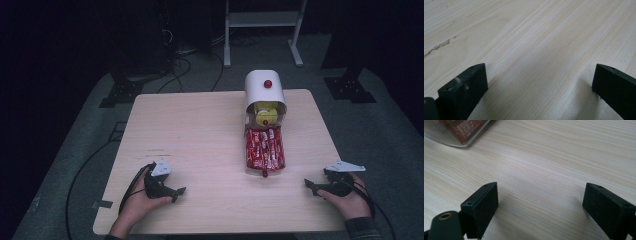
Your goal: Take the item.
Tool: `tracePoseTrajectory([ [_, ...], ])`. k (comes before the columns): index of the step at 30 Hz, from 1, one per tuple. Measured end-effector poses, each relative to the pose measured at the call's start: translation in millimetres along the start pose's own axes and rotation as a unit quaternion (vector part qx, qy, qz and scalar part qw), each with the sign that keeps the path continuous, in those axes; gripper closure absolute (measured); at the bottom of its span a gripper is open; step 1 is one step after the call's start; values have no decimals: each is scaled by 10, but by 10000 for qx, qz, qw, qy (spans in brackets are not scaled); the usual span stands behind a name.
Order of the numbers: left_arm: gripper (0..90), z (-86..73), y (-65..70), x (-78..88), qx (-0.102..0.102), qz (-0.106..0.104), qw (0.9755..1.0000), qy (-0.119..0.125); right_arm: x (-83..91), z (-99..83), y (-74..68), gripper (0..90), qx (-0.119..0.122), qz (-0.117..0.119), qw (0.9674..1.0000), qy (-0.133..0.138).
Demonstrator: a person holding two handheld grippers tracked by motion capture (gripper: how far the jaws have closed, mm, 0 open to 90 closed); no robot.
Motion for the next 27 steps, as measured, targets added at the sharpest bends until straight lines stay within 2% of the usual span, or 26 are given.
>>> tracePoseTrajectory([
  [13,0,5,-8,-7,1,15,10000,-9,9,2,-7,149,54,20,10000,-28],
  [21,0,12,-9,-14,-28,-9,10000,-8,51,-15,13,169,-39,21,10000,-62],
  [27,0,12,-9,-14,-29,-9,10000,-8,84,38,15,187,0,-5,10000,-2],
])
Point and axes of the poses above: each handheld gripper's, and its own axes: x roughly backward along the jaws, z roughly out of its top, y roughly to its right, the point moved 10 cm from there along -x, roughly forward along the jaws, and after that the axes turned 8 degrees about z, right-handed, at the moved point
